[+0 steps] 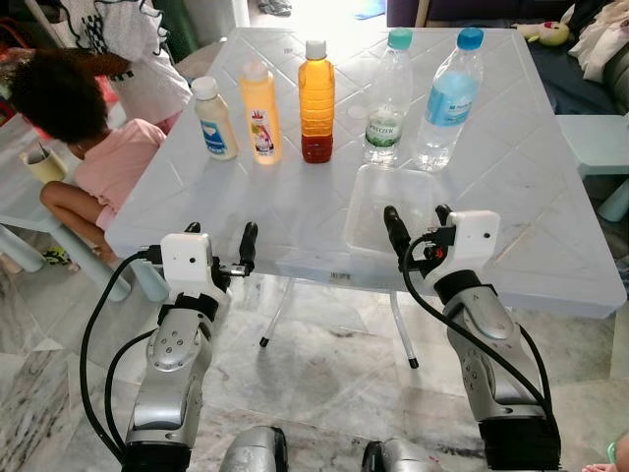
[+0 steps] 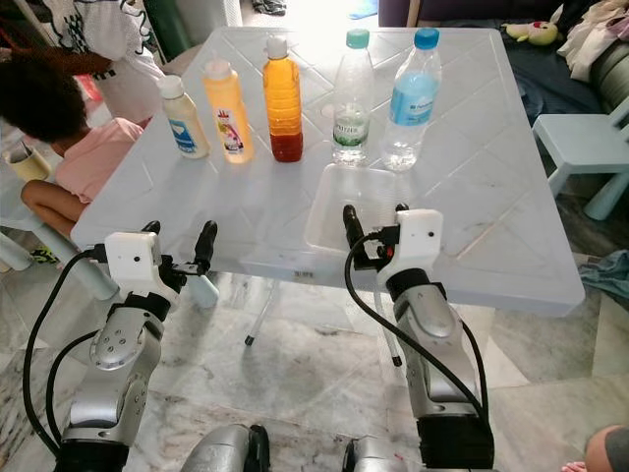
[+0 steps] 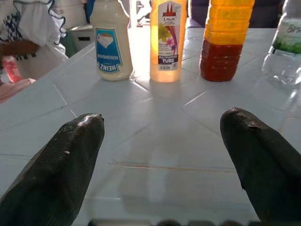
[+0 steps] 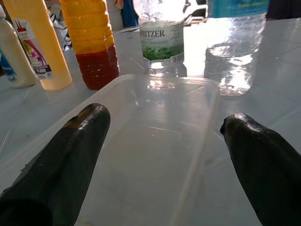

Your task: Restocking fridge

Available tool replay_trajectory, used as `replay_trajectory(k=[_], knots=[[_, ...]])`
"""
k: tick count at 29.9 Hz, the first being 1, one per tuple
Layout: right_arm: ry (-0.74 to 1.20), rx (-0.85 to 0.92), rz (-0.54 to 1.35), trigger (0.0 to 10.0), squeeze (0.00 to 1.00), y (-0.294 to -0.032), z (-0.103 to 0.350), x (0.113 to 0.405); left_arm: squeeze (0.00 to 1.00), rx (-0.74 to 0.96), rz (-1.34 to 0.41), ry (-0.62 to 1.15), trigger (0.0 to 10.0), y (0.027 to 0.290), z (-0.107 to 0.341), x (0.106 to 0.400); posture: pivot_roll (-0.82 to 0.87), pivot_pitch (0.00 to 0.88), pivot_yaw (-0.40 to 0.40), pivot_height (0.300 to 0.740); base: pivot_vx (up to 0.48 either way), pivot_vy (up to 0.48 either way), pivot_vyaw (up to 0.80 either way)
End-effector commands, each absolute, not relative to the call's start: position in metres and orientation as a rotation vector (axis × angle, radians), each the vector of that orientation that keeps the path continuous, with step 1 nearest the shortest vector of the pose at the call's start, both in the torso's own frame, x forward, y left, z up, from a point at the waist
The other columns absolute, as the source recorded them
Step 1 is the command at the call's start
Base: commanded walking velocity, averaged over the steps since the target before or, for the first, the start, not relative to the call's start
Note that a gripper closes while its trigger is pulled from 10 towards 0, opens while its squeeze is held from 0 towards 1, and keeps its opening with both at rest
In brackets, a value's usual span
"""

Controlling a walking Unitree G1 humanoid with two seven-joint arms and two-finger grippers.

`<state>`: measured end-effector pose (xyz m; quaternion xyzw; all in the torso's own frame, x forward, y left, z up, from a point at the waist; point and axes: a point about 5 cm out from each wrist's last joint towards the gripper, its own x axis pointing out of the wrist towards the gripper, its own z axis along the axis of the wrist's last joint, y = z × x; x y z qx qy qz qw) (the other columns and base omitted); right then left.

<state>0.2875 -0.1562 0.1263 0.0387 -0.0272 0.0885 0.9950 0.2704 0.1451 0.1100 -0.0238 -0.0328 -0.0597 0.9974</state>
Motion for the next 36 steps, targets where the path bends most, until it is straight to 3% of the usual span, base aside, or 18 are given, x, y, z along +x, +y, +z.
replay_trajectory(k=[1,7,26,27,28,36], knots=[[-0.098,0.066,0.168,10.0,0.0,-0.159,0.134,0.286,0.0,-0.031,-0.113,-0.064,10.0,0.147,0.112,0.271,0.06,0.094,0.084,0.74,0.0,0.0,0.0],[-0.068,0.171,0.044,10.0,0.0,-0.168,0.135,0.286,0.0,-0.029,-0.119,-0.069,10.0,0.147,0.114,0.274,0.05,0.094,0.089,0.74,0.0,0.0,0.0],[0.098,0.294,0.148,10.0,0.0,-0.149,0.112,0.298,0.0,-0.016,-0.121,-0.072,10.0,0.148,0.114,0.271,0.07,0.104,0.086,0.74,0.0,0.0,0.0],[0.101,0.296,0.158,4.5,0.0,-0.148,0.112,0.299,0.0,-0.015,-0.122,-0.071,10.0,0.148,0.114,0.271,0.07,0.105,0.087,0.74,0.0,0.0,0.0],[0.111,0.312,0.176,0.0,0.0,-0.145,0.111,0.3,0.0,-0.013,-0.124,-0.069,10.0,0.148,0.114,0.27,0.07,0.106,0.086,0.74,0.0,0.0,0.0],[0.152,0.334,0.21,0.0,0.0,-0.139,0.109,0.298,0.0,-0.007,-0.126,-0.072,10.0,0.148,0.115,0.272,0.07,0.107,0.085,0.74,0.0,0.0,0.0]])
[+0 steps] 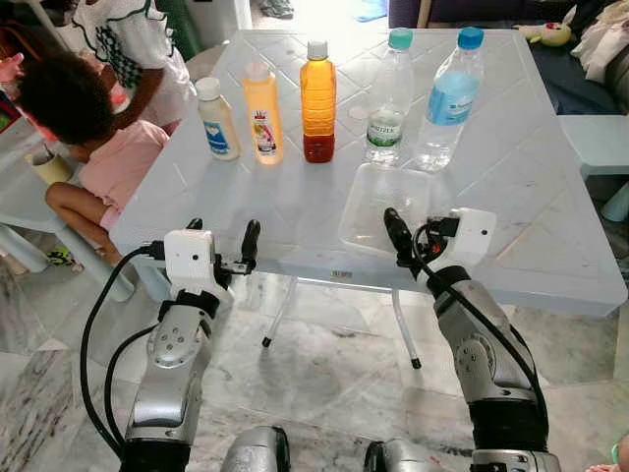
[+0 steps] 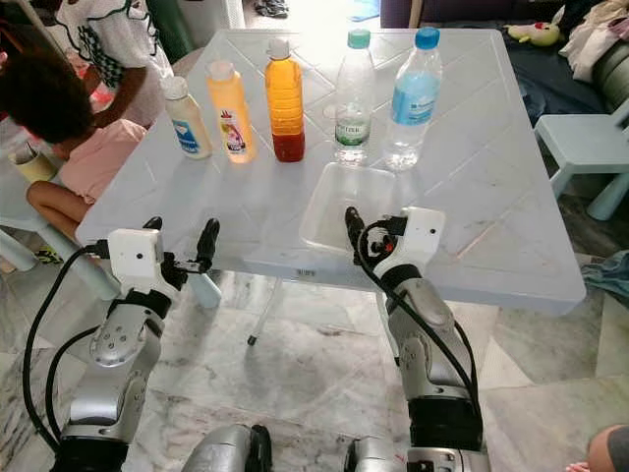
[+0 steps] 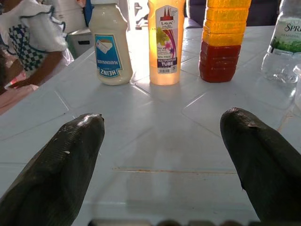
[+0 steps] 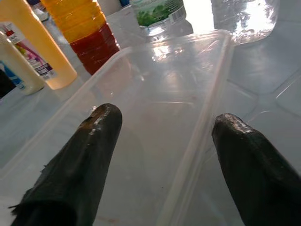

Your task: Restocking fridge

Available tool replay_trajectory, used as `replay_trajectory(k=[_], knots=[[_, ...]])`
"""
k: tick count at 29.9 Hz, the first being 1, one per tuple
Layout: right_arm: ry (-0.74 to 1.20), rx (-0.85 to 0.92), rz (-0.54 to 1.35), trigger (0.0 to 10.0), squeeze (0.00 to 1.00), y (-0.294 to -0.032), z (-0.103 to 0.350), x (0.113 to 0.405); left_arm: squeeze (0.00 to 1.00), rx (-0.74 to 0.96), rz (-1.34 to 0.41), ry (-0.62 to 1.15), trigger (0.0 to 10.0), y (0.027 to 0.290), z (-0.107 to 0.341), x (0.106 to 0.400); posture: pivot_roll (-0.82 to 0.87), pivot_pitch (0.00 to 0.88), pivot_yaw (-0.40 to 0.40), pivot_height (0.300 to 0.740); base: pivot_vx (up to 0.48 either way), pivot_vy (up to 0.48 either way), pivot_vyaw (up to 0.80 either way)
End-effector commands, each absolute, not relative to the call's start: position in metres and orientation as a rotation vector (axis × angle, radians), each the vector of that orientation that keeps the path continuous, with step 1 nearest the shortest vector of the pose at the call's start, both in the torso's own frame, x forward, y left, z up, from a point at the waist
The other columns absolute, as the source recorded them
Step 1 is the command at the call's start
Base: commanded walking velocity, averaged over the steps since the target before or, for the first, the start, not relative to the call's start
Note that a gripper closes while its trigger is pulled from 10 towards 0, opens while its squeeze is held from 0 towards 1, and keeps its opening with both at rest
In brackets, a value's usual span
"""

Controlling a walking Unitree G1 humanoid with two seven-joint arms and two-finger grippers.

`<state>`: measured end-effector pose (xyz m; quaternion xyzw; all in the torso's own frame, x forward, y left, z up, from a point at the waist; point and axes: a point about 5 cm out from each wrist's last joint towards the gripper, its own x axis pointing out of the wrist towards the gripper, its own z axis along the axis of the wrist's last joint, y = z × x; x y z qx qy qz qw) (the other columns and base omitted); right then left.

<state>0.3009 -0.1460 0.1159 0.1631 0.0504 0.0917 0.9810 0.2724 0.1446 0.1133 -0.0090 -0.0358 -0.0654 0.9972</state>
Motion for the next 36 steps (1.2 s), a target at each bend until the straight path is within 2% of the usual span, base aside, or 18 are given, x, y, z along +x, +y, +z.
replay_trajectory(k=[1,24,36], knots=[[0.156,0.342,0.21,0.0,0.0,-0.1388,0.1082,0.2981,0.0,-0.007,-0.126,-0.072,10.0,0.1476,0.1153,0.2721,0.07,0.108,0.086,0.74,0.0,0.0,0.0],[0.214,0.494,0.168,0.0,0.0,-0.144,0.1053,0.3029,0.0,-0.002,-0.126,-0.068,10.0,0.1468,0.1135,0.2721,0.07,0.11,0.085,0.74,0.0,0.0,0.0],[0.232,0.492,0.153,0.0,0.0,-0.147,0.1034,0.3037,0.0,0.008,-0.111,-0.068,10.0,0.1463,0.1122,0.2719,0.07,0.112,0.081,0.74,0.0,0.0,0.0]])
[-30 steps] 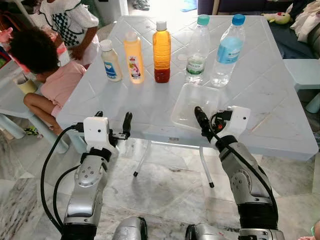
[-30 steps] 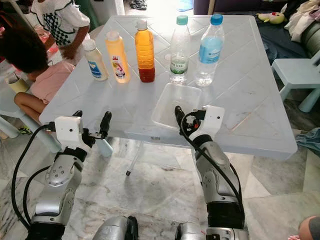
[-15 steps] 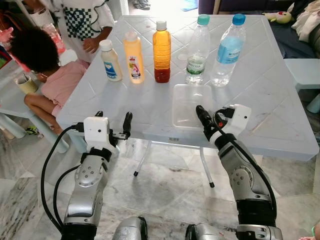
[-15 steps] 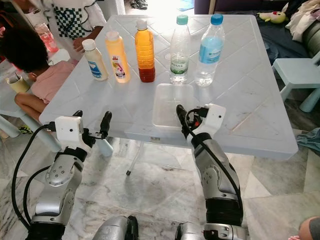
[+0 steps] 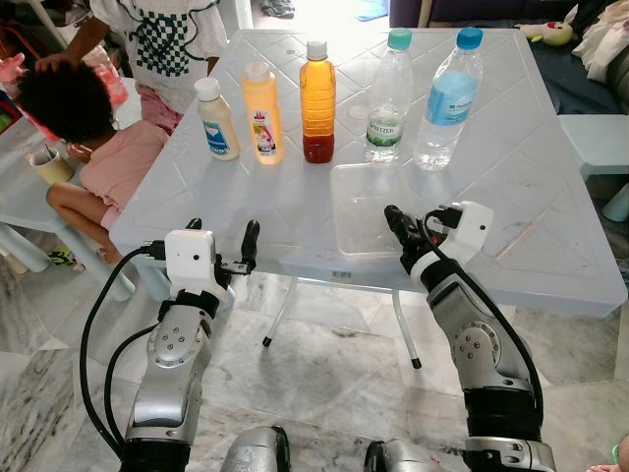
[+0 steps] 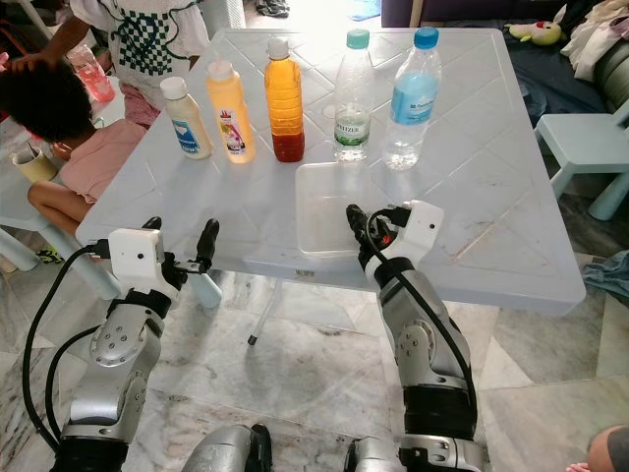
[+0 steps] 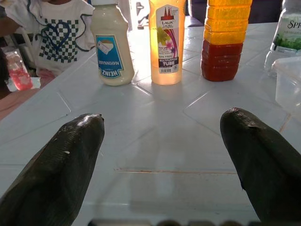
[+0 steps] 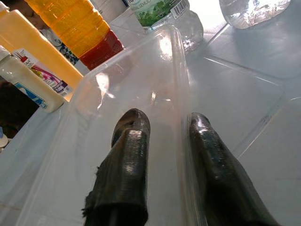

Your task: Restocking fridge

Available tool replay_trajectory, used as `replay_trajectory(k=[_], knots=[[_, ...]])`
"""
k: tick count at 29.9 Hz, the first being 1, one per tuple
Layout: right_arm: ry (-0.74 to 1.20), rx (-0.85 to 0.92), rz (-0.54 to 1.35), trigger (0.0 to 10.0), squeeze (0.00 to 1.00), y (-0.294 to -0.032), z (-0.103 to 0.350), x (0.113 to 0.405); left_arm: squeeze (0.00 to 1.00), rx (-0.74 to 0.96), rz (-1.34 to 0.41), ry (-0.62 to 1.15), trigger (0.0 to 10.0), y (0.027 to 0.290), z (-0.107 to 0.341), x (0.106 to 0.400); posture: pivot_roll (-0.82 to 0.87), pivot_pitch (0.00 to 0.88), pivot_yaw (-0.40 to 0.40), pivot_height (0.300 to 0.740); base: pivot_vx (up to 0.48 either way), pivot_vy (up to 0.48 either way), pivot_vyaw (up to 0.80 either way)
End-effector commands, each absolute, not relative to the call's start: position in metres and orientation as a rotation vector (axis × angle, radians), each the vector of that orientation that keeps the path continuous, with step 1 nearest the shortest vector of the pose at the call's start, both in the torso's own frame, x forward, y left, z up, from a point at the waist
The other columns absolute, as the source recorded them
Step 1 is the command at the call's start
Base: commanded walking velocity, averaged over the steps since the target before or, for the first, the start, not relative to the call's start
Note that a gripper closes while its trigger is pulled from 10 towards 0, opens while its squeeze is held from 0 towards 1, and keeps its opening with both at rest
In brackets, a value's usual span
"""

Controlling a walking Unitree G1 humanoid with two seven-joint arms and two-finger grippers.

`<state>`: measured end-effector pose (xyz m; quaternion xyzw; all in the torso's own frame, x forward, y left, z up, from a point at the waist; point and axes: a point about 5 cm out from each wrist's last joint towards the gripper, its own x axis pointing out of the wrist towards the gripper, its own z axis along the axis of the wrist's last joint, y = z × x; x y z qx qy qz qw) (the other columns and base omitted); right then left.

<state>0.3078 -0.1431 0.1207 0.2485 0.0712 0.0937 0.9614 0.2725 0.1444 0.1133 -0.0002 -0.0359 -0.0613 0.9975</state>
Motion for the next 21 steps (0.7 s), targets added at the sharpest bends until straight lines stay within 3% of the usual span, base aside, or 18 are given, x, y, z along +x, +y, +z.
replay_trajectory(k=[1,7,8,11,21], knots=[[0.233,0.492,0.154,0.0,0.0,-0.1469,0.1032,0.3036,0.0,0.007,-0.112,-0.068,10.0,0.146,0.1122,0.2718,0.07,0.112,0.078,0.74,0.0,0.0,0.0],[0.234,0.489,0.155,0.0,0.0,-0.1461,0.1033,0.3038,0.0,0.006,-0.107,-0.068,10.0,0.1466,0.1115,0.2707,0.07,0.111,0.073,0.74,0.0,0.0,0.0],[0.248,0.481,0.155,9.6,0.0,-0.1459,0.1025,0.3042,0.0,0.006,-0.106,-0.067,10.0,0.1465,0.1113,0.2703,0.07,0.109,0.072,0.74,0.0,0.0,0.0],[0.258,0.475,0.149,10.0,0.0,-0.1467,0.1019,0.3048,0.0,0.005,-0.107,-0.069,10.0,0.1458,0.1115,0.2703,0.07,0.108,0.069,0.74,0.0,0.0,0.0],[0.247,0.432,0.106,10.0,0.0,-0.1549,0.1055,0.3084,0.0,0.002,-0.109,-0.074,10.0,0.1432,0.1113,0.2729,0.06,0.098,0.06,0.74,0.0,0.0,0.0]])
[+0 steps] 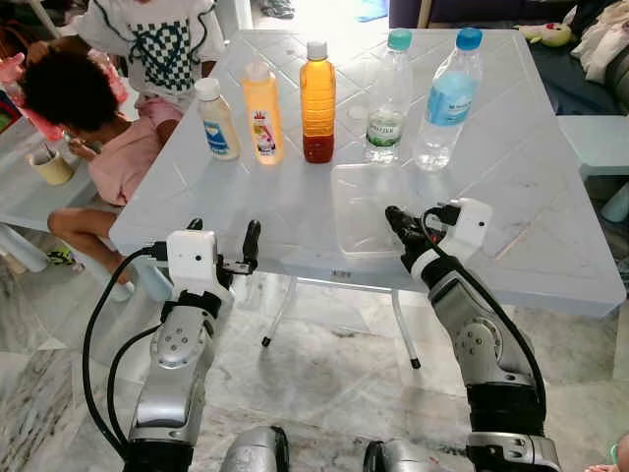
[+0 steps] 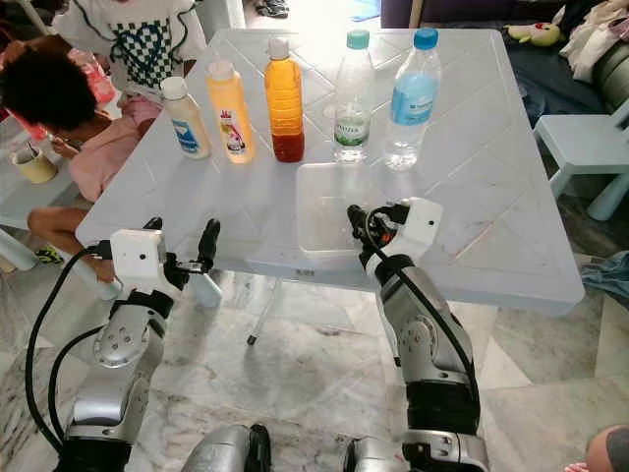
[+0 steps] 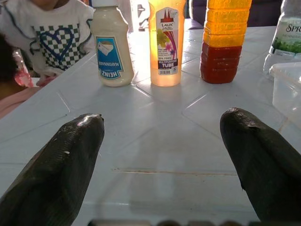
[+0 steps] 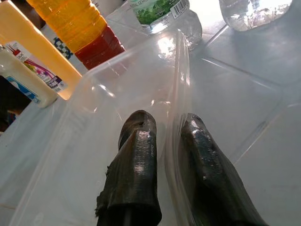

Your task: Restocking fridge

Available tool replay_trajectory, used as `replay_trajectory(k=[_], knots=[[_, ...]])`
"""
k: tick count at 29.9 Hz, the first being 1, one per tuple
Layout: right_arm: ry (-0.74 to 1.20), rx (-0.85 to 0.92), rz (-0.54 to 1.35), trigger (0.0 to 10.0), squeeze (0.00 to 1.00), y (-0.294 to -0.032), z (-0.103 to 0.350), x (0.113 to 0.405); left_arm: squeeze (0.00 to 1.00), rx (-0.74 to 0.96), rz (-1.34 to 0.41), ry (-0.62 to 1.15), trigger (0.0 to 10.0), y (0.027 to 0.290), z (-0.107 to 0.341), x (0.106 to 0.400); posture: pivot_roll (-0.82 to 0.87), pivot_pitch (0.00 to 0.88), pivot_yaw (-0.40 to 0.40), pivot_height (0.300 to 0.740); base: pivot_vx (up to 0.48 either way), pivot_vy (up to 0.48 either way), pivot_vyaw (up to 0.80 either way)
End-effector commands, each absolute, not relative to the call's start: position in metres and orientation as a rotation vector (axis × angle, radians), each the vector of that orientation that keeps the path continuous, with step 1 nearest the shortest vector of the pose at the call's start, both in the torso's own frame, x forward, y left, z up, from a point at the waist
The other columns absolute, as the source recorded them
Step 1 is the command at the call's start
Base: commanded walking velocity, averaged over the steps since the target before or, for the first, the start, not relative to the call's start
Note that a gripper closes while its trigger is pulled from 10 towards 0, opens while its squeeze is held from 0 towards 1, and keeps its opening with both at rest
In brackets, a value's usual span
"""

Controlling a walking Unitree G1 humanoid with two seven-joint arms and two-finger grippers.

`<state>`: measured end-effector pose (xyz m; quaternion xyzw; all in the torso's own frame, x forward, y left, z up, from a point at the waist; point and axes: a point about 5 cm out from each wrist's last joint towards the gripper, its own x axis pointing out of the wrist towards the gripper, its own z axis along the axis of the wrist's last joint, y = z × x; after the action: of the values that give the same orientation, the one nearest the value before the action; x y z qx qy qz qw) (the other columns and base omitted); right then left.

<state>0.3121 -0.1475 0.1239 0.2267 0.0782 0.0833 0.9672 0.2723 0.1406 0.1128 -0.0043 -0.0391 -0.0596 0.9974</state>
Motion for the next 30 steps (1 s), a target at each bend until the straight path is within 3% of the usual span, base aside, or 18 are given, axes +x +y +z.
replay_trajectory(k=[1,5,17,18,19,20,21,23,24,30], knots=[[0.247,0.431,0.109,10.0,0.0,-0.155,0.105,0.308,0.0,0.001,-0.108,-0.074,10.0,0.143,0.111,0.273,0.06,0.098,0.06,0.74,0.0,0.0,0.0],[0.219,0.333,0.085,10.0,0.0,-0.161,0.105,0.308,0.0,0.001,-0.108,-0.075,10.0,0.143,0.111,0.273,0.06,0.097,0.058,0.74,0.0,0.0,0.0],[0.15,0.427,0.135,10.0,0.0,-0.156,0.115,0.308,0.0,0.0,-0.109,-0.076,10.0,0.142,0.11,0.274,0.06,0.096,0.064,0.74,0.0,0.0,0.0],[0.143,0.43,0.144,8.5,0.0,-0.155,0.116,0.308,0.0,0.0,-0.109,-0.076,10.0,0.142,0.11,0.273,0.06,0.097,0.066,0.74,0.0,0.0,0.0],[0.143,0.43,0.144,8.5,0.0,-0.155,0.116,0.308,0.0,0.0,-0.109,-0.076,10.0,0.142,0.11,0.273,0.06,0.097,0.066,0.74,0.0,0.0,0.0],[0.134,0.44,0.145,3.2,0.0,-0.155,0.117,0.308,0.0,0.0,-0.108,-0.076,10.0,0.142,0.11,0.273,0.06,0.098,0.064,0.74,0.0,0.0,0.0],[0.133,0.443,0.143,0.3,0.0,-0.155,0.117,0.308,0.0,0.0,-0.107,-0.076,10.0,0.142,0.11,0.273,0.06,0.099,0.064,0.74,0.0,0.0,0.0],[0.127,0.44,0.149,0.7,0.0,-0.155,0.117,0.307,0.0,-0.001,-0.106,-0.075,10.0,0.142,0.11,0.273,0.06,0.101,0.064,0.74,0.0,0.0,0.0],[0.119,0.423,0.159,10.0,0.0,-0.155,0.118,0.307,0.0,0.001,-0.092,-0.065,10.0,0.142,0.109,0.274,0.06,0.102,0.064,0.74,0.0,0.0,0.0],[0.096,0.401,0.182,10.0,0.0,-0.153,0.12,0.305,0.0,0.049,-0.014,-0.051,10.0,0.145,0.106,0.276,0.06,0.104,0.064,0.74,0.0,0.0,0.0]])
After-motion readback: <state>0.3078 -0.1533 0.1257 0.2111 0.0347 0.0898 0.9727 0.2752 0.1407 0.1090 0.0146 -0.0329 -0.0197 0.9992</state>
